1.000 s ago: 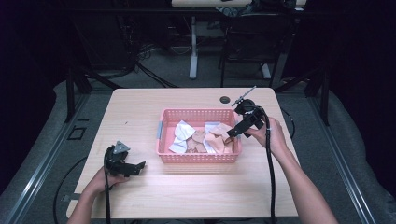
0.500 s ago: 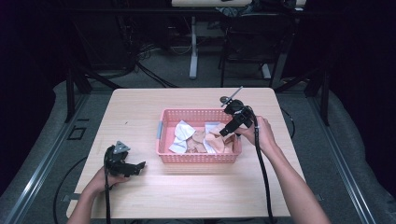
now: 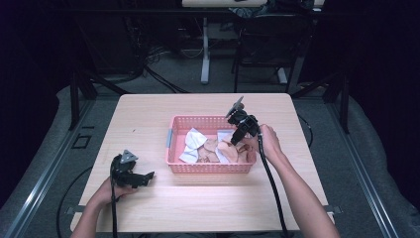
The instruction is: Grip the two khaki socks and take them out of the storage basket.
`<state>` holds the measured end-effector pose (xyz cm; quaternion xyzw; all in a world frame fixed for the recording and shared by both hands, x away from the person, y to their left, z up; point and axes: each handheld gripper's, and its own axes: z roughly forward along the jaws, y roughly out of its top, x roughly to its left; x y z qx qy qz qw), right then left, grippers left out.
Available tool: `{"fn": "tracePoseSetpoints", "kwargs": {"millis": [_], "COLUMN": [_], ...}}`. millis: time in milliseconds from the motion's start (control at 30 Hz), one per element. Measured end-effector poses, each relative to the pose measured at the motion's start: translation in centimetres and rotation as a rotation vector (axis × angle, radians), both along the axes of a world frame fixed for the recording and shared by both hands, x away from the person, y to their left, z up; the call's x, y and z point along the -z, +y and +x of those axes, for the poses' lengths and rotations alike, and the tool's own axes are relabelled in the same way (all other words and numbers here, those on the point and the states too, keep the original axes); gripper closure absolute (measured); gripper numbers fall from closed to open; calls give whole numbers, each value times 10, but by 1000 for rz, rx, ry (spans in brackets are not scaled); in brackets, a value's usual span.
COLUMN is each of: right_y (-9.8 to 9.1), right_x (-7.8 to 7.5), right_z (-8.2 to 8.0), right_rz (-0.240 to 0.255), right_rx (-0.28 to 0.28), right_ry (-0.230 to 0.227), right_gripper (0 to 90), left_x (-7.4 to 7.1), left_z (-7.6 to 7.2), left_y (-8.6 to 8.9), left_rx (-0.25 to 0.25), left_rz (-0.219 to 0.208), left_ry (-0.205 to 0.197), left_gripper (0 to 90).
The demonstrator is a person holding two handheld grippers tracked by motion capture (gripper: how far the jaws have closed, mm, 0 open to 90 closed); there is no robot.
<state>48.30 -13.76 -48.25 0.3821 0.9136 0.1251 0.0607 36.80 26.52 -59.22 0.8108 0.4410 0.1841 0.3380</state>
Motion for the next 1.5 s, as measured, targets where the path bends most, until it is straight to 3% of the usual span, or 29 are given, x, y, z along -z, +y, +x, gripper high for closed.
{"fn": "tracePoseSetpoints", "kwargs": {"millis": [267,333,433,667,900,1500], "right_y": [5,4,4,-1,-6,-9], "right_x": [4,3,0,-19,-35,-67], "right_z": [1,0,-1,-6,-8,-11], "right_rz": [-36,-24,-16,69,110,159], "right_rx": [0,5,3,11,14,11], "right_ry": [7,-10,-15,-36,-52,-74], "right_gripper": [833,862,870,876,879,881], "left_x": [0,0,0,0,0,0], "left_z": [0,0,0,0,0,0], "left_y": [0,0,0,0,0,0], "left_rx": [0,0,0,1,0,0], "left_rz": [0,0,0,0,1,0], "left_ry": [1,1,0,1,1,1], "left_gripper": [0,0,0,0,0,0]}}
